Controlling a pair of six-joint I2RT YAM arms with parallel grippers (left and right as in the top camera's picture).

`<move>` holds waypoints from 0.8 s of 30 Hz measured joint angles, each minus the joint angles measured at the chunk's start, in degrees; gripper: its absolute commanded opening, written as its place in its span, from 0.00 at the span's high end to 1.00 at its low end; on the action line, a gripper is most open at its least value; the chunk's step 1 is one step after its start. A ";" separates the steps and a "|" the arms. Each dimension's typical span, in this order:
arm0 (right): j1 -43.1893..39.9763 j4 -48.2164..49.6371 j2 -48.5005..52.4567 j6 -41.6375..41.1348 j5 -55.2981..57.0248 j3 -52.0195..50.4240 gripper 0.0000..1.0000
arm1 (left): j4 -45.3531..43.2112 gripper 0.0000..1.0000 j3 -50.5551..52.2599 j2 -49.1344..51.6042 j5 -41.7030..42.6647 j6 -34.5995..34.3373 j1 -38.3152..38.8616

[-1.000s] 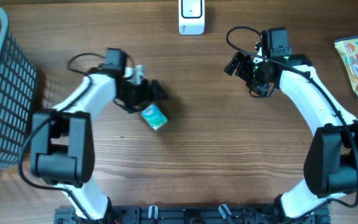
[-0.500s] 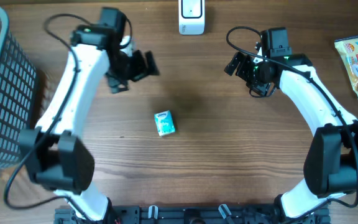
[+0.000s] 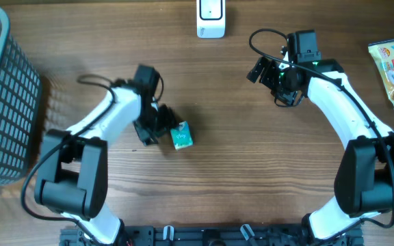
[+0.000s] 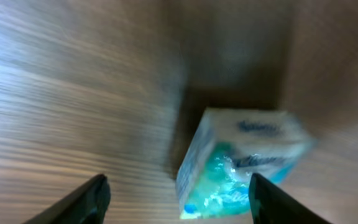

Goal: Scan the item barcode

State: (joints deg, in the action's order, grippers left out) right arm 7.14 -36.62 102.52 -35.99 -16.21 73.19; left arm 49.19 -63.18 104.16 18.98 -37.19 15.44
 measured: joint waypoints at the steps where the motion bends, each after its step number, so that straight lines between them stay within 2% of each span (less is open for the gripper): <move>1: 0.00 0.11 0.00 0.00 0.02 0.00 0.00 | -2.75 0.38 2.01 0.00 1.44 -0.09 0.24; 3: 0.00 0.07 0.00 0.00 0.02 0.00 0.00 | -7.17 0.39 5.07 -0.13 5.09 -0.04 0.46; 5: 0.00 0.07 0.00 0.00 0.02 0.00 0.00 | -10.32 0.49 6.36 -0.74 7.34 0.00 0.48; 7: 0.00 0.07 0.00 0.00 0.02 0.00 0.00 | -11.80 0.67 6.88 -0.74 8.81 -0.07 0.52; 9: 0.00 0.07 0.00 0.00 0.02 0.00 0.00 | -13.11 0.96 7.43 -0.74 9.46 -0.02 0.55; 17: 0.00 0.07 0.00 0.00 0.02 0.00 0.00 | -11.85 0.96 6.82 -0.74 11.06 0.66 0.59; 20: 0.00 0.07 0.00 0.00 0.02 0.00 0.00 | -3.91 0.96 2.73 -0.90 9.05 0.61 0.57; 24: 0.00 0.07 0.00 0.00 0.02 0.00 0.00 | 9.40 0.96 -8.85 -1.36 -0.35 0.07 0.87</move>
State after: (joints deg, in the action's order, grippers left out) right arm 7.14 -36.56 102.52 -35.99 -16.19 73.19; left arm 58.59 -72.03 102.80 18.63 -37.12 16.32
